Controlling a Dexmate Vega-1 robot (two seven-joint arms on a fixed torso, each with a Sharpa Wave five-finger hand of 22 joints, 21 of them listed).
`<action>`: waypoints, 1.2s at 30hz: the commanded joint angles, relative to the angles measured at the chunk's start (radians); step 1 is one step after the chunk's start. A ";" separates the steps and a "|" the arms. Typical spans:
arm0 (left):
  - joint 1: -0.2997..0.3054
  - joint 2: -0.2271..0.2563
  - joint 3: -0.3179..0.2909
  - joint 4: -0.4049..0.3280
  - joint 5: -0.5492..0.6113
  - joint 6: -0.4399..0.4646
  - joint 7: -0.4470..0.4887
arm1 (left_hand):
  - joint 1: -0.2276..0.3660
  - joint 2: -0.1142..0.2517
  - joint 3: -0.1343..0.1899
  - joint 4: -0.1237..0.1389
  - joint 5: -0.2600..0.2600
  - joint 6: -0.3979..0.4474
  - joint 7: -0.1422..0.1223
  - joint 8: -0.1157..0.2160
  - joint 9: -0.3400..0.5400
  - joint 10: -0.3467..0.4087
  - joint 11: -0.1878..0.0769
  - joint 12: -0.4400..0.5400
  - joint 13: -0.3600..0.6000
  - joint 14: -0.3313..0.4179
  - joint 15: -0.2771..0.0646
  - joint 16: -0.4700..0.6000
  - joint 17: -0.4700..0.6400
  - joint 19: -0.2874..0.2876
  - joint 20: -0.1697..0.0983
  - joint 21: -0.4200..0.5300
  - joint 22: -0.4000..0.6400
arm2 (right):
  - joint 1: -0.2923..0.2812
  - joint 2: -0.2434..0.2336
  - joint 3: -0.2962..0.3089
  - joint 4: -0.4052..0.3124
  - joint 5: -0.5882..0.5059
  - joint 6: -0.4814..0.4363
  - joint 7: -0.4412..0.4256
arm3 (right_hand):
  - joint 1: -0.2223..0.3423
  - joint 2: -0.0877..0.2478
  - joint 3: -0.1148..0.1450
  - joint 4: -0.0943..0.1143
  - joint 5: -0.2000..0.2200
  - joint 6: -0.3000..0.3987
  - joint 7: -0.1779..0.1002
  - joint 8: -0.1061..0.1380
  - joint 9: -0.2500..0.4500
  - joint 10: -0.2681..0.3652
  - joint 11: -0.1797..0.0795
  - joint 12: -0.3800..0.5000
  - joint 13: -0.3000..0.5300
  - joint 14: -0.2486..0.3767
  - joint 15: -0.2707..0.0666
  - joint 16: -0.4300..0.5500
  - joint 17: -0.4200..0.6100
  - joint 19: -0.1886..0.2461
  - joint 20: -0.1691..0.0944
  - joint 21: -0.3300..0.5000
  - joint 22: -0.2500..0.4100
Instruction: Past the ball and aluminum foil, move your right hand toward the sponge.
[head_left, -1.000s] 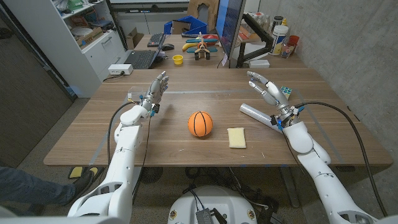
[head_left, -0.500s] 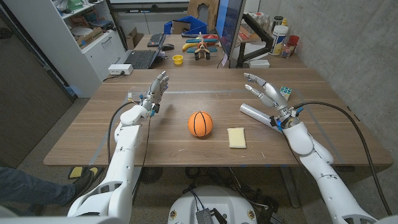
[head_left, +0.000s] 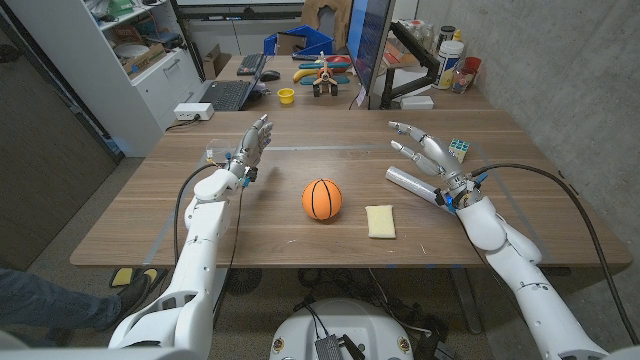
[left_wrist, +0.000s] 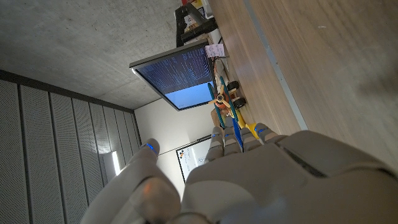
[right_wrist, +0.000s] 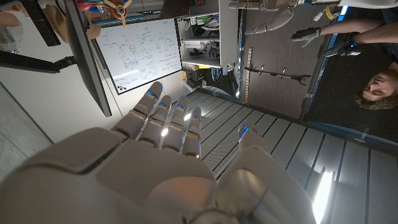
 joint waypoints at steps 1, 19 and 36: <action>-0.007 -0.002 0.007 0.006 0.004 0.003 -0.002 | 0.005 0.011 -0.004 0.000 0.005 0.005 -0.001 0.003 0.005 -0.004 -0.004 0.006 0.003 -0.007 -0.002 0.001 0.001 -0.041 -0.003 -0.006 0.006 | -0.021 -0.026 -0.004 -0.041 -0.070 -0.022 -0.055 | 0.002 -0.010 0.001 -0.003 0.006 0.002 -0.002 -0.003 0.005 0.005 -0.005 0.002 0.005 0.007 -0.043 -0.001 0.002 0.007 -0.033 -0.003 0.001; -0.013 -0.006 0.011 0.019 0.011 0.000 0.005 | 0.006 0.012 -0.007 0.000 0.005 0.006 0.000 0.003 0.005 -0.006 -0.003 0.006 0.003 -0.008 -0.002 0.000 0.001 -0.041 0.000 -0.011 0.006 | -0.036 -0.072 -0.041 -0.039 -0.130 -0.048 -0.131 | 0.003 -0.009 0.002 -0.004 0.013 0.002 -0.003 -0.003 0.005 0.006 -0.005 0.000 0.005 0.009 -0.045 -0.002 0.002 0.010 -0.032 -0.011 0.002; -0.016 -0.003 0.026 0.016 0.030 0.002 0.015 | 0.006 0.014 -0.010 0.000 0.005 0.004 -0.001 0.003 0.005 -0.009 -0.003 0.005 0.003 -0.012 -0.003 -0.001 0.002 -0.043 0.002 -0.017 0.006 | -0.065 -0.109 -0.059 -0.062 -0.151 -0.079 -0.168 | 0.004 -0.009 0.003 -0.005 0.018 0.001 -0.008 -0.004 0.005 0.004 -0.007 -0.002 0.005 0.008 -0.044 -0.003 0.002 0.011 -0.032 -0.018 0.002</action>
